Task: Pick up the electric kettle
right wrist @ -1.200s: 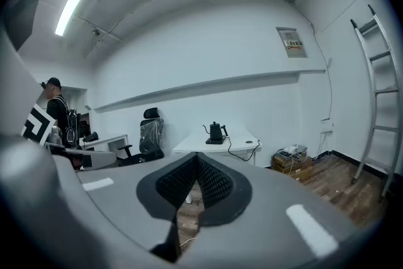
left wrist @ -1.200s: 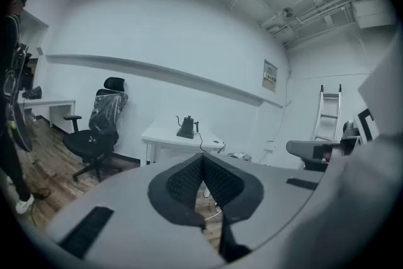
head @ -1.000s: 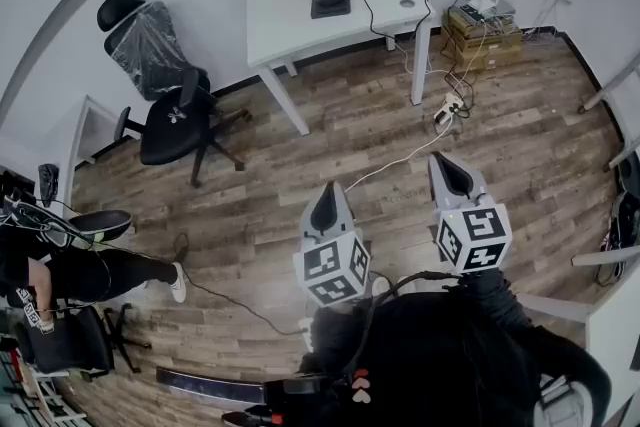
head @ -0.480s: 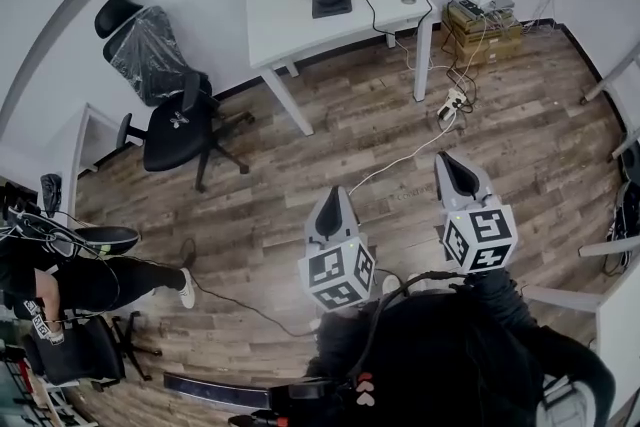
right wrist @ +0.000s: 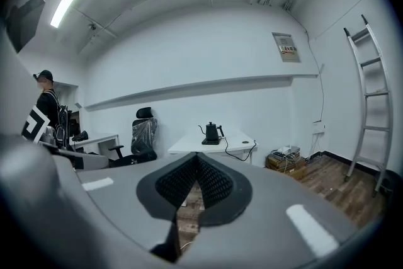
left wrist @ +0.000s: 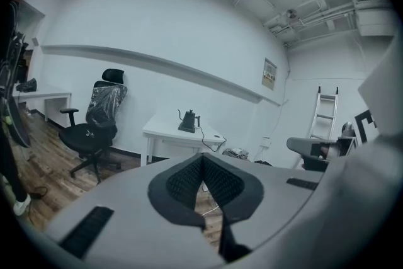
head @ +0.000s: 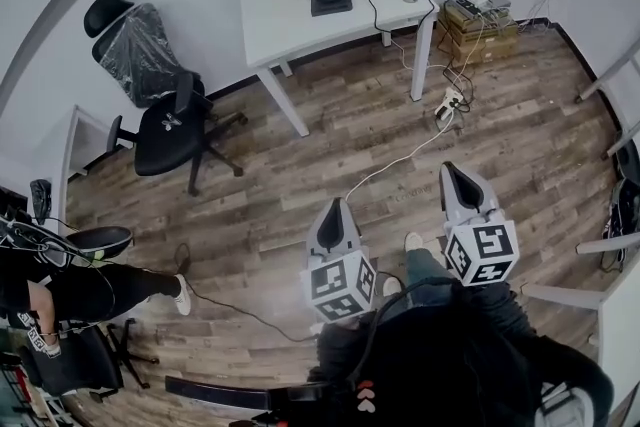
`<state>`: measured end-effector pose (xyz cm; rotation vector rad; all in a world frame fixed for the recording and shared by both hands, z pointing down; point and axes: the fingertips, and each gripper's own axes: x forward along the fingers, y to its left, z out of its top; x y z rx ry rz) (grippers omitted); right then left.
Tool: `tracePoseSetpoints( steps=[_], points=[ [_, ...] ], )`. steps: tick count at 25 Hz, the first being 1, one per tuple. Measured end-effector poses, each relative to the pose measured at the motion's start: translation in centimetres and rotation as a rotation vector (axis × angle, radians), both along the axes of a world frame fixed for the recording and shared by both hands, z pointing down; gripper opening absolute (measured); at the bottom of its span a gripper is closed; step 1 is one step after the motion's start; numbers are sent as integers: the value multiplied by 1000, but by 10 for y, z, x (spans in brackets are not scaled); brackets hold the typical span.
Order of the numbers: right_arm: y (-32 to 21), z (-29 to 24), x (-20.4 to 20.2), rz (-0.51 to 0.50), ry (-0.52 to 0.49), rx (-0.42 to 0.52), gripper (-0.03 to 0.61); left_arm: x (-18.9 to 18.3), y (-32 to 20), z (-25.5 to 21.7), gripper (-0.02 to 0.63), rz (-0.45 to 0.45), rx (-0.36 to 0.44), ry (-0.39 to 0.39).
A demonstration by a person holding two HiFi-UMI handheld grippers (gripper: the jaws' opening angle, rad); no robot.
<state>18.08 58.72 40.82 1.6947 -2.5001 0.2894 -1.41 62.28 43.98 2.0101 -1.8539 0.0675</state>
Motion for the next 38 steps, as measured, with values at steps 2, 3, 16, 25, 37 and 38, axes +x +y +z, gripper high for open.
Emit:
tracePoseSetpoints(
  steps=[2, 3, 16, 25, 37, 38],
  points=[
    [-10, 5, -2, -4, 4, 0, 2, -2, -9, 4, 0, -3, -1, -3],
    [-16, 7, -3, -7, 5, 1, 2, -4, -16, 5, 0, -7, 0, -3],
    [-178, -9, -9, -76, 25, 34, 2, -12, -170, -15, 0, -68, 31, -4],
    [-278, -12, 4, -110, 26, 35, 2, 3, -263, -16, 0, -93, 20, -17],
    [-343, -3, 14, -117, 18, 19, 2, 13, -330, -13, 0, -93, 11, -10],
    [-349, -2, 14, -116, 19, 18, 2, 12, -336, -12, 0, -92, 10, -10]
  ],
)
